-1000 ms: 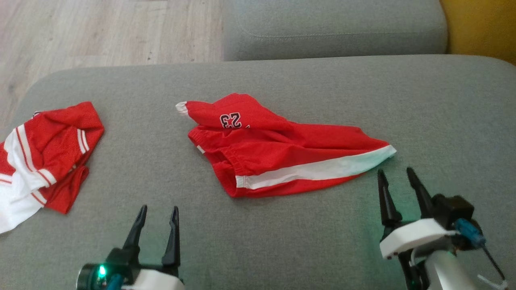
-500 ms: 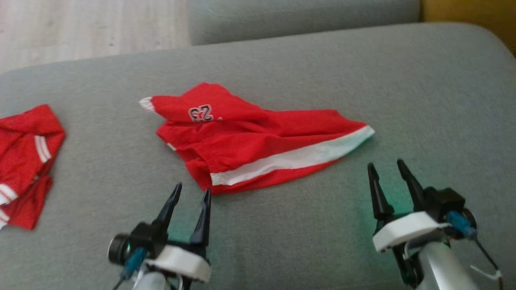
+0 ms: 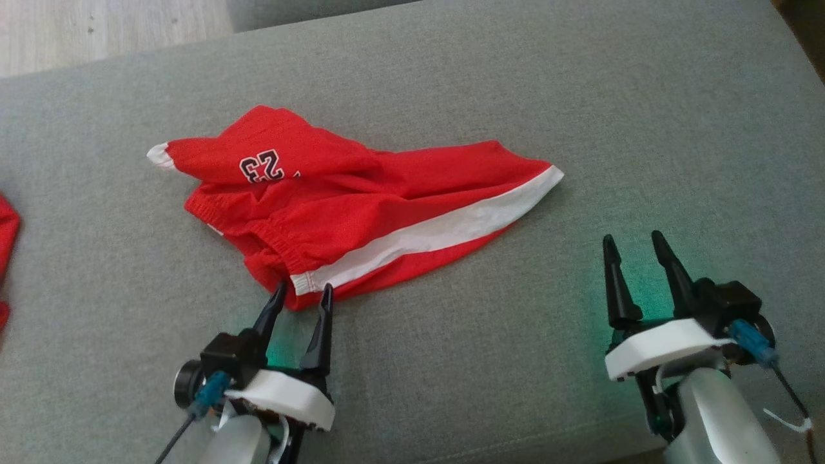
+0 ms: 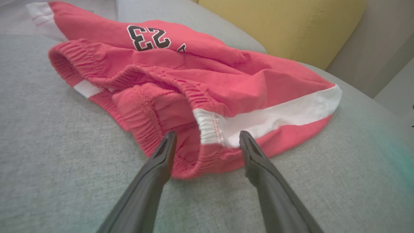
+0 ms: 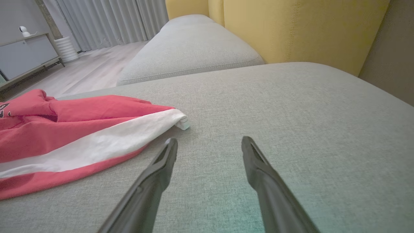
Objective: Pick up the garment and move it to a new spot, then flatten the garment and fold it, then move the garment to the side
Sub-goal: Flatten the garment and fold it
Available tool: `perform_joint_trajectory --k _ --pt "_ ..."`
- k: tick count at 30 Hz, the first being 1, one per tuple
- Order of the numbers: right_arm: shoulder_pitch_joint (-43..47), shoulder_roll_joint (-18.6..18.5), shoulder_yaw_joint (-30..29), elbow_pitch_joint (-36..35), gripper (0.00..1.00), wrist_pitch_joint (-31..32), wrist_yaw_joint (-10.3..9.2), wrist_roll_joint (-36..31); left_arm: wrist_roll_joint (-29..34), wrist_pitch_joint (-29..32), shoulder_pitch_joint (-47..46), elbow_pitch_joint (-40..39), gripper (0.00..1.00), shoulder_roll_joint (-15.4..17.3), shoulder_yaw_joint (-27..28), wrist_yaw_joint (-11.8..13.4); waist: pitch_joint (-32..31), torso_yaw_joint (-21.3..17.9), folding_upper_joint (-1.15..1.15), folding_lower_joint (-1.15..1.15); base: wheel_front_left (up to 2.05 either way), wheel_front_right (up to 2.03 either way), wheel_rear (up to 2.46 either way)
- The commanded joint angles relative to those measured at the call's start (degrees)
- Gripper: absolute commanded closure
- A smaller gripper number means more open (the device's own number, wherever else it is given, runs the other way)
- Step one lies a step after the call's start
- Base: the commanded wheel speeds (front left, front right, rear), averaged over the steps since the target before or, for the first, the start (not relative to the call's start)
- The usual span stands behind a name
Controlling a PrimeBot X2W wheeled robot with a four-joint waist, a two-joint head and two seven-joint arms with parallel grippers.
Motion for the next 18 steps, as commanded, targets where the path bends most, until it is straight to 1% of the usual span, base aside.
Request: perform_joint_trajectory --k 1,5,8,9,10,11,13,15,18 --pt "-2.35 -0.19 1.81 -1.90 0.00 -0.23 -0.04 0.32 -0.45 -0.29 -2.39 -1.60 0.00 0.15 2.06 -0.32 0.23 -0.07 0.00 -0.01 0.00 0.00 0.00" --pt "-3.01 -0.19 3.32 -1.95 0.00 -0.23 -0.04 0.00 -1.61 -0.29 -3.40 -2.01 0.00 0.15 1.36 -0.72 0.92 0.01 0.00 -0.01 0.00 0.00 0.00" --pt "-3.24 -0.19 3.81 -1.80 0.00 -0.23 -0.04 0.06 -2.91 -0.29 -4.15 -2.04 0.01 0.15 -0.32 -0.82 1.19 0.08 0.00 -0.01 0.00 0.00 0.00" --pt "-3.31 -0.19 3.92 -1.71 0.00 -0.23 -0.04 0.22 -3.08 -0.29 -4.44 -1.94 0.11 0.15 -1.08 -0.83 1.27 0.07 0.00 -0.01 0.00 0.00 0.00" --pt "-3.38 -0.19 4.00 -1.62 0.00 -0.23 -0.04 0.31 -3.40 -0.29 -4.69 -1.67 0.24 0.15 -1.78 -0.84 1.33 0.06 0.00 -0.01 0.00 0.00 0.00" --pt "-3.47 -0.19 4.09 -1.54 0.00 -0.23 -0.04 0.34 -3.53 -0.29 -5.00 -0.91 0.62 0.15 -2.69 -0.84 1.38 0.03 0.00 -0.01 0.00 0.00 0.00" --pt "-3.67 -0.19 4.23 -1.49 0.00 -0.23 -0.04 0.60 -3.43 -0.29 -5.75 -0.09 1.00 0.15 -3.47 -0.85 1.48 -0.07 0.00 -0.01 0.00 0.00 0.00" --pt "-3.67 -0.19 3.94 -1.61 0.00 -0.23 -0.04 0.99 -3.50 -0.29 -6.37 -0.29 1.00 0.15 -2.67 -0.85 1.50 0.33 0.00 -0.01 0.00 0.00 0.00" --pt "-2.85 -0.19 2.46 -1.78 0.00 -0.23 -0.04 1.25 -3.19 -0.29 -5.94 -2.37 1.00 0.15 -0.11 -0.86 0.79 2.37 0.00 -0.01 0.00 0.00 0.00"
